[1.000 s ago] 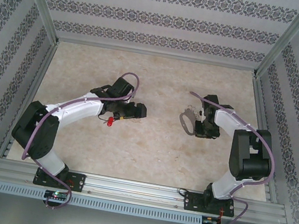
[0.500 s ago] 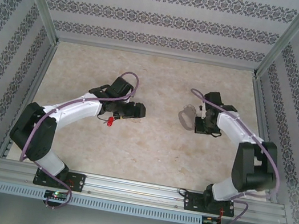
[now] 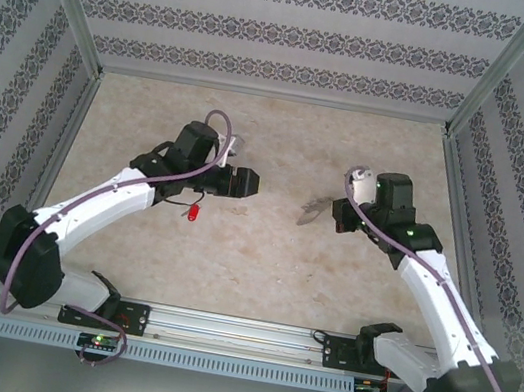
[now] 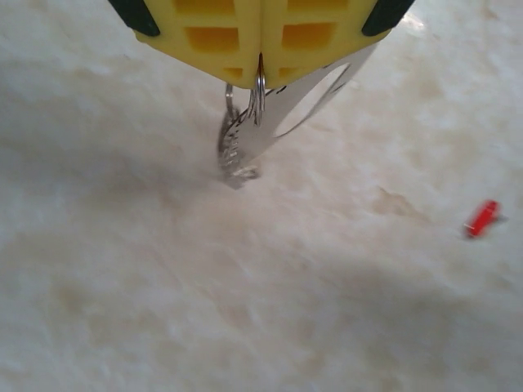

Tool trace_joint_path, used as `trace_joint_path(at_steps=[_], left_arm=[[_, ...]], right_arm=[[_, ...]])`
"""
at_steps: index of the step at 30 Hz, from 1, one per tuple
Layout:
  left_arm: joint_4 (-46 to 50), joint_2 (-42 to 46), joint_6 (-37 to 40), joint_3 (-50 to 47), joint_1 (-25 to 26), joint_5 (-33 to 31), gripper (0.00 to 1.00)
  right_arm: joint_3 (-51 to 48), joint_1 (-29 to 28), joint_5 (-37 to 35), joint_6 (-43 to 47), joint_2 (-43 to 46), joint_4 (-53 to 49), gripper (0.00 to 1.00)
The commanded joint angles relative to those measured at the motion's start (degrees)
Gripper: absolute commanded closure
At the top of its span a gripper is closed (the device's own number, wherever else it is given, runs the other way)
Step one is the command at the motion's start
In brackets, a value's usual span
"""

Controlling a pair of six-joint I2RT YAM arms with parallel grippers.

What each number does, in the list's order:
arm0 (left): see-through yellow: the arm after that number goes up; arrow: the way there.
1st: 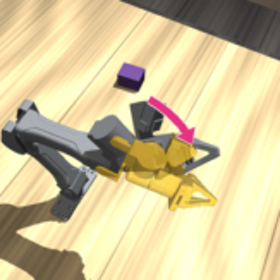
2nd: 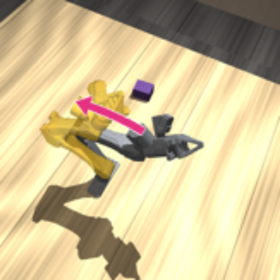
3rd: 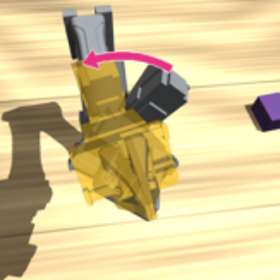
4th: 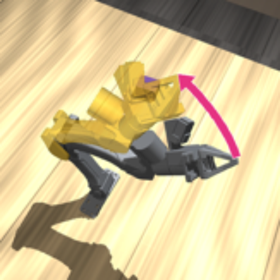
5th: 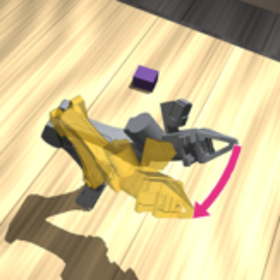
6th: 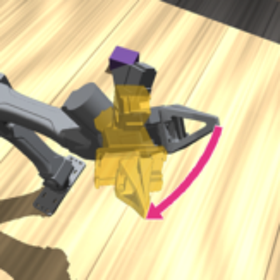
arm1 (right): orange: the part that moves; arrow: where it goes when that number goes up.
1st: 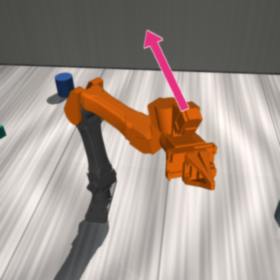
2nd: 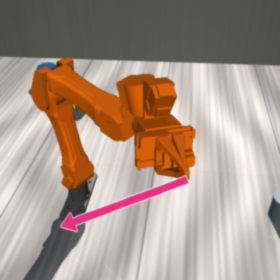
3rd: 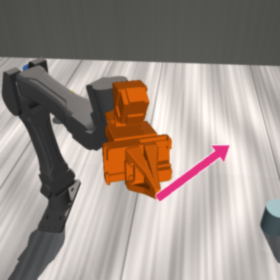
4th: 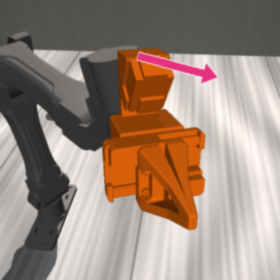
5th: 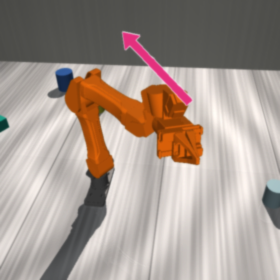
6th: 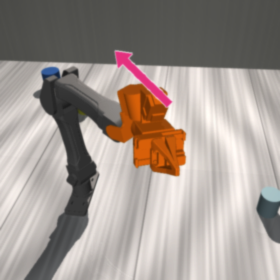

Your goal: Put the keys on the keyring

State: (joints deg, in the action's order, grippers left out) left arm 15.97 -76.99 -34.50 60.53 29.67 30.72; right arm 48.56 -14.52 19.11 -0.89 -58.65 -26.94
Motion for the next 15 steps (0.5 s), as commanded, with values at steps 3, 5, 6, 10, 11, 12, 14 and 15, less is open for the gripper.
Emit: trace_joint_path(at_steps=[3, 5, 6, 10, 11, 12, 14, 15], left_arm=[[-8.3, 3.5, 1.8, -0.3, 0.6, 6.4, 0.36], [-10.2, 3.7, 1.5, 0.2, 0.6, 9.1, 0.37], [-11.4, 3.7, 1.0, 0.3, 0.6, 10.2, 0.37], [-15.1, 3.4, -0.6, 1.7, 0.6, 13.8, 0.4], [-15.9, 3.0, -1.0, 2.3, 0.6, 14.8, 0.41], [-16.5, 2.7, -1.5, 2.9, 0.6, 15.7, 0.43], [-17.7, 2.1, -2.1, 4.2, 0.6, 17.1, 0.44], [-18.8, 1.7, -2.7, 4.7, 0.6, 18.0, 0.45]], right_arm=[[0.0, -0.5, 13.1, -2.2, 2.5, 8.1, 1.0], [0.4, -0.4, 17.3, -4.4, 2.5, 10.1, 1.0], [0.7, -0.5, 19.0, -5.6, 2.5, 11.1, 1.0], [2.1, -0.6, 22.1, -9.9, 3.2, 14.8, 1.0], [2.4, -0.6, 22.5, -11.0, 3.5, 15.7, 1.0], [2.8, -0.7, 23.1, -11.9, 3.6, 16.8, 1.0], [3.7, -1.0, 24.0, -13.0, 3.8, 17.8, 1.0], [4.1, -1.2, 24.2, -13.4, 3.8, 18.1, 1.0]])
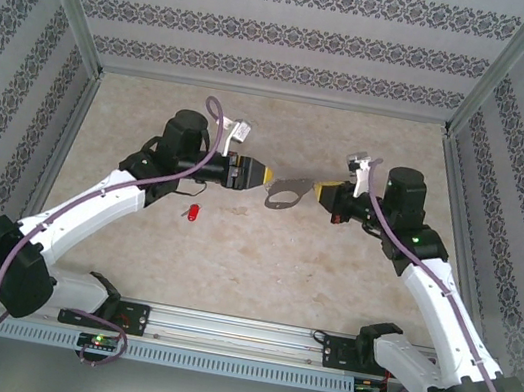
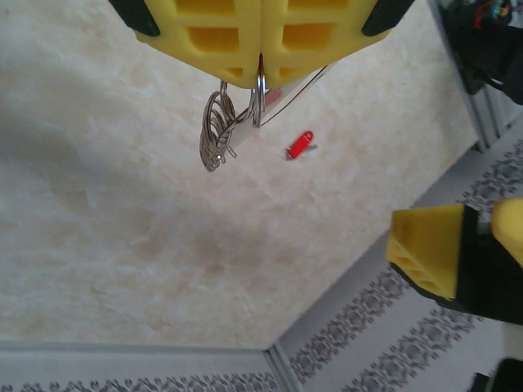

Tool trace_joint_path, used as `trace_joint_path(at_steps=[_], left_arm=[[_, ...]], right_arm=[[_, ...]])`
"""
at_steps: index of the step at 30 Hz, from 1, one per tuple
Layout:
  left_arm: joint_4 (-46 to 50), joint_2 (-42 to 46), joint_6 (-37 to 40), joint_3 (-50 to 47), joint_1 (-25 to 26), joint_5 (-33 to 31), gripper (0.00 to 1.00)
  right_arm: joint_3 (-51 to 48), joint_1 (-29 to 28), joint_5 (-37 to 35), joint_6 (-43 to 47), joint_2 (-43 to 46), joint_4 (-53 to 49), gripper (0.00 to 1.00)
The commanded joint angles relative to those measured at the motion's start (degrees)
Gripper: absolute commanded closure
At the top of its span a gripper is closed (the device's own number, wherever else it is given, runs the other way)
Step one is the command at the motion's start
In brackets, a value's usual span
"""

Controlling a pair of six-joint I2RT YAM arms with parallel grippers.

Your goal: Put the keys on the keyring

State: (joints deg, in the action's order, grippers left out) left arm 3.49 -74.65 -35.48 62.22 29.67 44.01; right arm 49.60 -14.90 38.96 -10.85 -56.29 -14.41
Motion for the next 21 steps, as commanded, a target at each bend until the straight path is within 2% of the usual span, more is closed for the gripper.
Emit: trace_joint_path(at_steps=[1, 9, 15, 21], left_arm=[[-7.3, -0.9, -2.1, 3.4, 0.6, 5.5, 0.46], [-18.6, -0.7, -1.2, 3.9, 0.6, 9.5, 0.5], [-15.7, -1.3, 2.3, 8.0, 0.6, 10.0, 0.56], [-10.0, -3.2, 5.9, 14.4, 1.4, 13.3, 0.63]], right_arm=[[3.4, -1.0, 4.7, -3.8, 1.6, 6.0, 1.0], [6.7, -2.8, 8.2, -5.3, 0.7, 8.2, 1.0], [9.4, -4.4, 10.7, -6.8, -0.1, 10.1, 1.0], [11.3, -6.1, 11.8, -7.0, -1.1, 10.3, 1.0]])
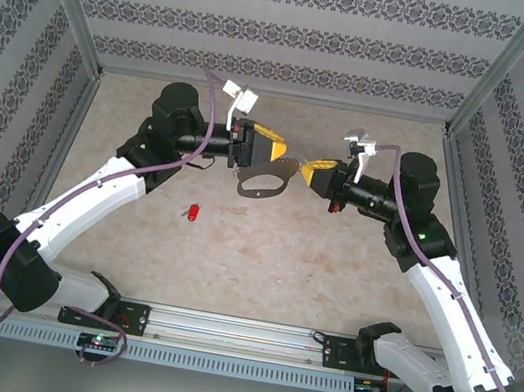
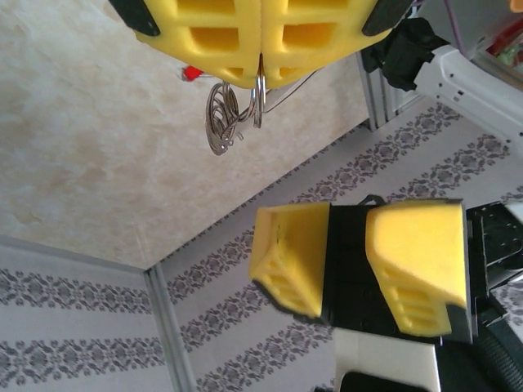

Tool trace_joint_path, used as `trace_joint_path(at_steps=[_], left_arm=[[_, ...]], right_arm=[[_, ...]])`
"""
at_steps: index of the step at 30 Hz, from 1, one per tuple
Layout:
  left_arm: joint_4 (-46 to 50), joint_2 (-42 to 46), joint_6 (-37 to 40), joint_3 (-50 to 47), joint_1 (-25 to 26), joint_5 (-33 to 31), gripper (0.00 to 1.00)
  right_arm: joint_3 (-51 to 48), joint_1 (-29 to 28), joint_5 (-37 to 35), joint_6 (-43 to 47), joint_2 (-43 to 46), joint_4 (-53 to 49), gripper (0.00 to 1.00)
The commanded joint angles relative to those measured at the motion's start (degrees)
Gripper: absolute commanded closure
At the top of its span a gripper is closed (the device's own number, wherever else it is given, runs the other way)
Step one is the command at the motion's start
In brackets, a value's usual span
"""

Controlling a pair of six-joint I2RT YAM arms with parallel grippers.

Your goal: Put the keys on the keyring

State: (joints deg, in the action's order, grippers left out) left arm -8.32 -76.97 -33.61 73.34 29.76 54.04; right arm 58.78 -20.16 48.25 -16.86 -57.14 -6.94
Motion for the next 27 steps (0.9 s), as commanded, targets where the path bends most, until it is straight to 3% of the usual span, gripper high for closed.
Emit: trace_joint_path(at_steps=[1, 15, 27], left_arm=[[3.0, -1.0, 4.8, 4.2, 1.5, 3.7, 0.64], [18.7, -1.8, 18.0, 9.3, 3.0, 3.9, 0.67], [24.4, -2.3, 22.0, 12.1, 4.0, 4.9, 0.77]], right_arm=[[2.2, -0.9, 2.6, -1.1, -0.2, 3.1, 1.0], [4.9, -2.5, 5.6, -0.3, -1.0, 3.0, 1.0], [6.7, -3.5, 6.5, 1.1, -2.0, 2.0, 1.0]])
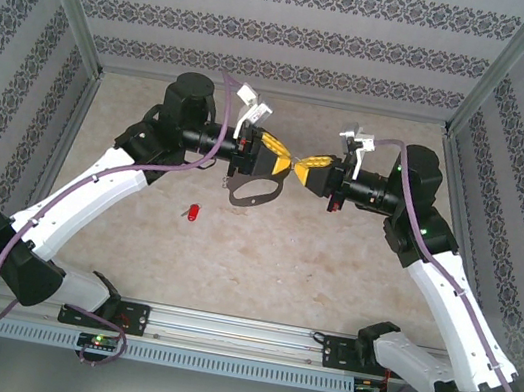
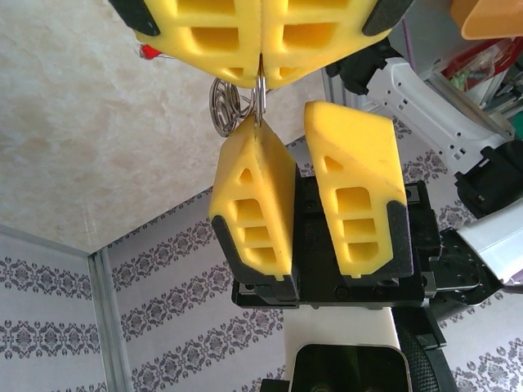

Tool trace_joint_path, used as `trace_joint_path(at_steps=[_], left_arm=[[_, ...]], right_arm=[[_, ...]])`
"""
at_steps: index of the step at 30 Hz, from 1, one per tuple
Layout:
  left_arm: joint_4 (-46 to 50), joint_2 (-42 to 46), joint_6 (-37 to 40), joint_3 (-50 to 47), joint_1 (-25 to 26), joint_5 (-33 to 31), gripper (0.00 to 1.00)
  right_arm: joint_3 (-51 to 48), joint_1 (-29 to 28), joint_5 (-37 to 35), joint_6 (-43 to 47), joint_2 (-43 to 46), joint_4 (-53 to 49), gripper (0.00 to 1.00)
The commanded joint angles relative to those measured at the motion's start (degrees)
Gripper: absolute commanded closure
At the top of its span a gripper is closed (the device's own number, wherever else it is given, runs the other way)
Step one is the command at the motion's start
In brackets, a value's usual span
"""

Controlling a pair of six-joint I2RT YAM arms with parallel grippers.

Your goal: Put the keys on the keyring

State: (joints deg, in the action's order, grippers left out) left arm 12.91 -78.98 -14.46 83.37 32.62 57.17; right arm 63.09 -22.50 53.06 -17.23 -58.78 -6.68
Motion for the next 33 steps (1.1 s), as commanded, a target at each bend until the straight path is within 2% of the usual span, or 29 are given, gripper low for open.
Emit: trace_joint_path(at_steps=[1, 12, 19, 25, 33], left_arm=[[3.6, -0.4, 3.2, 2.1, 1.2, 2.0, 0.78], [3.4, -0.6, 3.8, 2.4, 1.5, 2.1, 0.82], [5.1, 2.0, 9.9, 0.2, 1.5, -1.0, 0.64], [3.1, 6.1, 11.5, -3.8, 1.2, -2.5, 0.6], [7.7, 8.5, 14.6, -3.9, 1.0, -1.0, 0.58]], right_arm=[[2.5, -1.2, 1.8, 1.6, -0.4, 1.5, 1.0], [3.6, -2.6, 1.7, 4.1, -0.5, -1.6, 1.0], [5.5, -4.5, -3.5, 12.9, 0.3, -9.6, 1.0], [4.5, -6.7, -9.3, 20.7, 2.9, -11.0, 1.0], [4.2, -7.4, -8.7, 25.4, 4.3, -12.2, 1.0]])
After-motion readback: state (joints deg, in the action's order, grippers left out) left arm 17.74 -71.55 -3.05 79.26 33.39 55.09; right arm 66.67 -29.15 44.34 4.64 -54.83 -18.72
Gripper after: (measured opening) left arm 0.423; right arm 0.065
